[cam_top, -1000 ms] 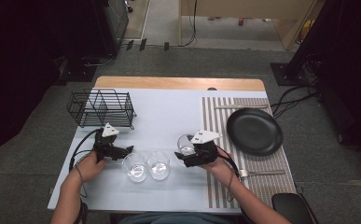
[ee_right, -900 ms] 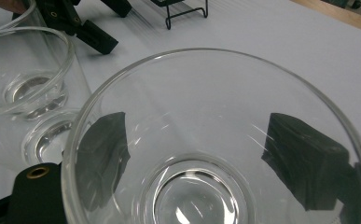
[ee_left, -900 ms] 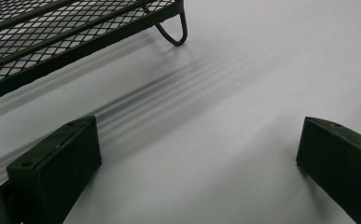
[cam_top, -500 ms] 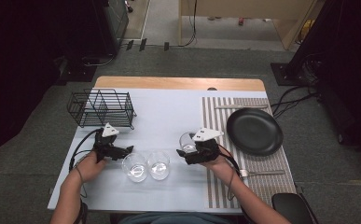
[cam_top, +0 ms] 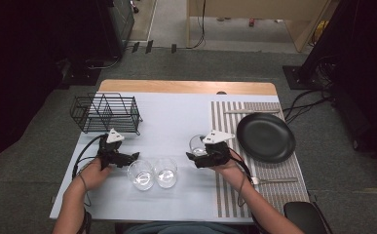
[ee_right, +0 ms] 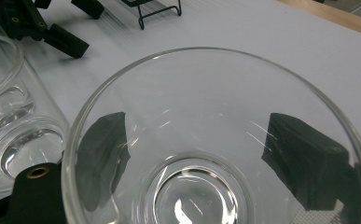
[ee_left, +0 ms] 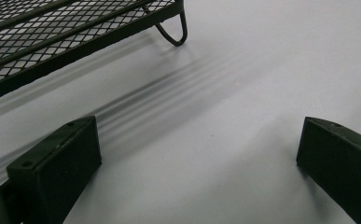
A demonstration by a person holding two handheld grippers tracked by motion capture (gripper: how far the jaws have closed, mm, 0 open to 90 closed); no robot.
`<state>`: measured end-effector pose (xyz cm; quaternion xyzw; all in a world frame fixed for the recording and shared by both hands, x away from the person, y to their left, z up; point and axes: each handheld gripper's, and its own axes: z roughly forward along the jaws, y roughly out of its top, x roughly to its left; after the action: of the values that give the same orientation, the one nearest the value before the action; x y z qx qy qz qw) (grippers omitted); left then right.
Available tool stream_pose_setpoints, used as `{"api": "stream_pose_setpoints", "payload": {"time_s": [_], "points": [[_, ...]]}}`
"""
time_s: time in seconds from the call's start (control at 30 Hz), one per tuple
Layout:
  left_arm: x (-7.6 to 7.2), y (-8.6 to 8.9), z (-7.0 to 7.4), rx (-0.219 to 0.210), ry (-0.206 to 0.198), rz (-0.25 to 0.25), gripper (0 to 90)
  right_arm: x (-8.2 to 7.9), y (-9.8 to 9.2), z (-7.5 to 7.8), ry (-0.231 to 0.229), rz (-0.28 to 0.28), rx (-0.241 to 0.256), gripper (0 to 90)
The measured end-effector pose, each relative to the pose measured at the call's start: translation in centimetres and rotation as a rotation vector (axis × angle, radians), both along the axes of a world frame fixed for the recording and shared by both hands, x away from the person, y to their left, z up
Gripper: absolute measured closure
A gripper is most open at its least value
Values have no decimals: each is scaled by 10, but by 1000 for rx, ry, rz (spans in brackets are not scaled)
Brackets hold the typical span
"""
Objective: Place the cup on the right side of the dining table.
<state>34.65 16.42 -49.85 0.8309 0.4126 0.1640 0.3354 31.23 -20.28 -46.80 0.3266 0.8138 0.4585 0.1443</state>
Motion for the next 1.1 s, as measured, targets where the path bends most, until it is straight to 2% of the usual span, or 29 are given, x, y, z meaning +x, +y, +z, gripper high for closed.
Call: {"api": "stream_pose_setpoints", "payload": {"time_s": [0.33, 0.5, 1.1], "points": [[0, 0, 0, 0, 0, 0, 0, 4, -2, 1, 15, -28, -1, 194], [0, 0, 0, 0, 0, 0, 0, 5, -2, 2, 4, -39, -6, 194], [0, 0, 0, 0, 0, 0, 0, 17, -10, 2, 8, -102, -8, 195]]}}
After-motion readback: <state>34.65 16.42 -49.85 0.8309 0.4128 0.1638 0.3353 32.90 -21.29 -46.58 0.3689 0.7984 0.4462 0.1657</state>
